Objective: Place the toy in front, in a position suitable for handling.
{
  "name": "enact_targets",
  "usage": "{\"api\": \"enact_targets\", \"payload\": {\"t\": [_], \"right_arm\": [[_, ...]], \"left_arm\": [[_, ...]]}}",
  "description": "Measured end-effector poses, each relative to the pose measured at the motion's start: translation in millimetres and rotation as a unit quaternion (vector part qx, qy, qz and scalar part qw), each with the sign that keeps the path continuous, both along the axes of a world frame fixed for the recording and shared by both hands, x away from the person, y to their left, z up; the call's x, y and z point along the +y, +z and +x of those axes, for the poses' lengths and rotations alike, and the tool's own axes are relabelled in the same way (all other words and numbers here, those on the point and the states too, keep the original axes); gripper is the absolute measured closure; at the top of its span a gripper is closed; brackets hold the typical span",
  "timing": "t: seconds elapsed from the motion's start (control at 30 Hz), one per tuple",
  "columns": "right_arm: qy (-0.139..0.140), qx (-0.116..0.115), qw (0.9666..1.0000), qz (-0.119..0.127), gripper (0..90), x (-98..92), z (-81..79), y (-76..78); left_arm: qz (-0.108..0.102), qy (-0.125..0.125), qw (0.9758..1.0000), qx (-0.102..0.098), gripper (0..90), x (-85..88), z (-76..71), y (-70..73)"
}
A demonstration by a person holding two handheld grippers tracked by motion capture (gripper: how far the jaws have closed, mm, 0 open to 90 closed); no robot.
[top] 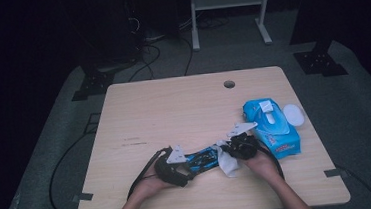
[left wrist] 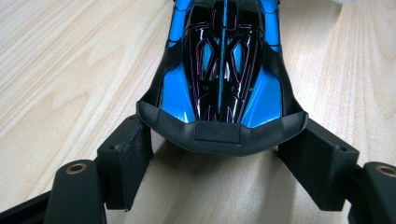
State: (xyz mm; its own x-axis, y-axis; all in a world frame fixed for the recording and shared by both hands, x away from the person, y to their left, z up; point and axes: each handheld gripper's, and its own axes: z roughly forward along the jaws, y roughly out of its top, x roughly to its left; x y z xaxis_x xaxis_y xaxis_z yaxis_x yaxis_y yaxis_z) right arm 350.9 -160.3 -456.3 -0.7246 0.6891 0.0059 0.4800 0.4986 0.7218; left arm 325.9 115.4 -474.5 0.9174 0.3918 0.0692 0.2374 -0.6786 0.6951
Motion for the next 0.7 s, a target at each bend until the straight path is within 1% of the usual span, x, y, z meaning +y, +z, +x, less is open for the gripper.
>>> {"api": "enact_targets", "payload": {"t": [0.1,0.23,0.33,0.37,0.4,0.47,0.5,0.53,0.6,0.67,0.7], "right_arm": [[0.0,0.006,0.9999,0.013,72.6,-0.7,-1.4,2.2],[0.005,0.003,0.9997,0.022,68.2,-0.9,-5.7,7.2],[0.006,-0.003,0.9996,0.028,63.4,-5.5,-10.9,12.8],[0.004,-0.003,0.9994,0.033,62.1,-7.5,-12.3,14.4],[0.007,0.003,0.9983,0.057,59.7,-11.8,-15.2,16.6],[0.011,0.006,0.9981,0.061,58.6,-12.3,-15.9,16.7],[0.026,0.011,0.9982,0.053,56.0,-10.3,-18.5,15.1],[0.026,0.011,0.9982,0.053,56.0,-10.3,-18.5,15.1],[0.038,0.015,0.998,0.048,54.3,-6.9,-20.9,12.0],[0.052,0.012,0.9979,0.037,52.7,-1.5,-23.5,9.9],[0.061,0.007,0.9975,0.034,52.7,1.4,-25.0,9.7]], "left_arm": [[0.001,0.001,1.0,-0.002,26.2,-0.4,-0.7,0.3],[0.001,0.001,1.0,-0.001,26.2,-0.5,-0.6,0.4],[0.0,0.001,1.0,-0.002,26.2,-0.2,-0.6,0.1],[0.0,0.001,1.0,-0.002,26.1,-0.3,-0.7,0.1],[0.0,0.002,1.0,-0.002,26.1,-0.3,-0.7,0.1],[0.0,0.001,1.0,-0.002,26.2,-0.4,-0.7,0.2],[0.001,0.001,1.0,-0.002,26.1,-0.4,-0.7,0.2],[0.001,0.001,1.0,-0.002,26.1,-0.4,-0.8,0.2],[0.001,0.001,1.0,-0.003,26.1,-0.3,-0.7,0.2],[0.001,0.001,1.0,-0.003,26.1,-0.3,-0.8,0.2],[0.001,0.001,1.0,-0.003,26.1,-0.4,-0.9,0.2]]}}
